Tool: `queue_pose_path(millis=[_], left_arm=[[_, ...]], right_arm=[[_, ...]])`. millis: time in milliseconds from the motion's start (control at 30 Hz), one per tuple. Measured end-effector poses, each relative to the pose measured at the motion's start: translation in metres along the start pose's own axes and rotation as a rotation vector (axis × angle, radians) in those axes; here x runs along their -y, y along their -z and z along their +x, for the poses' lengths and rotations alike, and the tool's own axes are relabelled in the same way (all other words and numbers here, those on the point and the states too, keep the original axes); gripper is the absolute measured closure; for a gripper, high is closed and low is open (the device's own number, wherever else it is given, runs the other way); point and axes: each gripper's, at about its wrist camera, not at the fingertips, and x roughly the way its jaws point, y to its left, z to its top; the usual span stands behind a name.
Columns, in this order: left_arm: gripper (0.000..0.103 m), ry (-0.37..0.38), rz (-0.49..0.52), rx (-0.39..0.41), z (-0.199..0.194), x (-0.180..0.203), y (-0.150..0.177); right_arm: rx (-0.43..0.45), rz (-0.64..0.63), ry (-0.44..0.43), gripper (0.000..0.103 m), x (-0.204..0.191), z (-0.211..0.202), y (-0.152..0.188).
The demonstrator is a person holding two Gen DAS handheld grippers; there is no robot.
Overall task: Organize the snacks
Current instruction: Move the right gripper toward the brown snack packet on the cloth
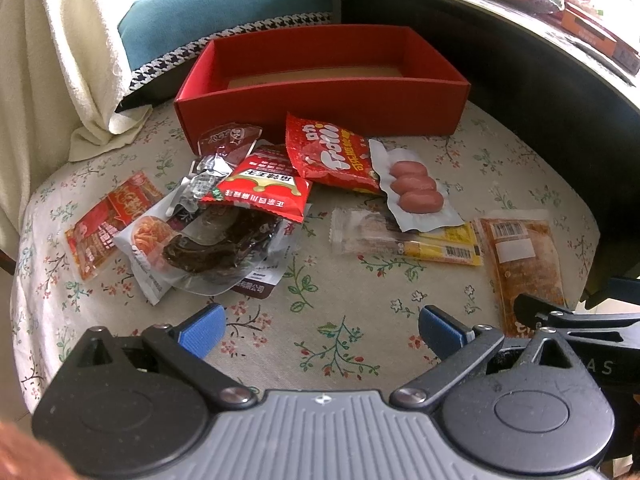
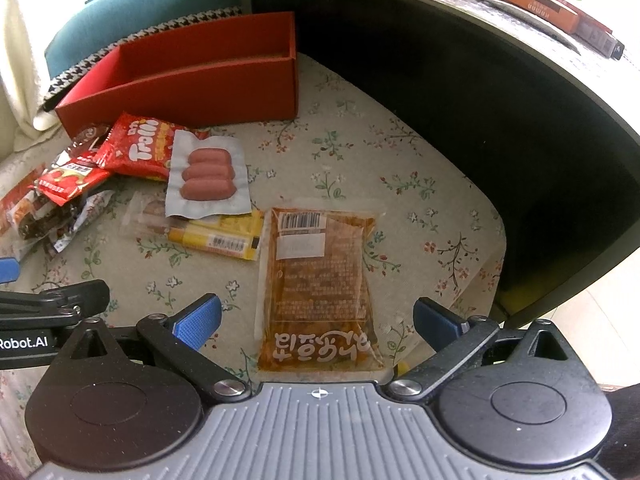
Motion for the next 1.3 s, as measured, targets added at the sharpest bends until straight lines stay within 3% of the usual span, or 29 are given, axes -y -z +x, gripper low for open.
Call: queue_pose_path(millis=[333,567,867,1100,1300], left_arm=[[0.005,-0.005,0.01,-0.015,0.004,0.002,0.0],[0.005,-0.015,0.007,-0.034,0.01,0.0,0.001],[0.005,0.021,-0.01,-0.028,0.003,-0.005,-0.004],[0.005,0.032,-0.056,-0.015,-0.002,-0.018,-0.008],[0.005,0.027,-0.077,-0.024,0.0,-0.024,-0.009]], right_arm=[[-0.031,-0.005,0.001,0.0,-0.001,0.01,0.001],[-0.063,0.065,0.021,0.0,0.017,0.021,0.0],[-0.106,0.047,0.059,0.0,0.01,0.048,-0.008],[-0.105,0.11,-0.012,0.0,0.012,0.067,-0.02],[-0.084,0.096,-0.01,0.0,0.008,0.065,-0.014]])
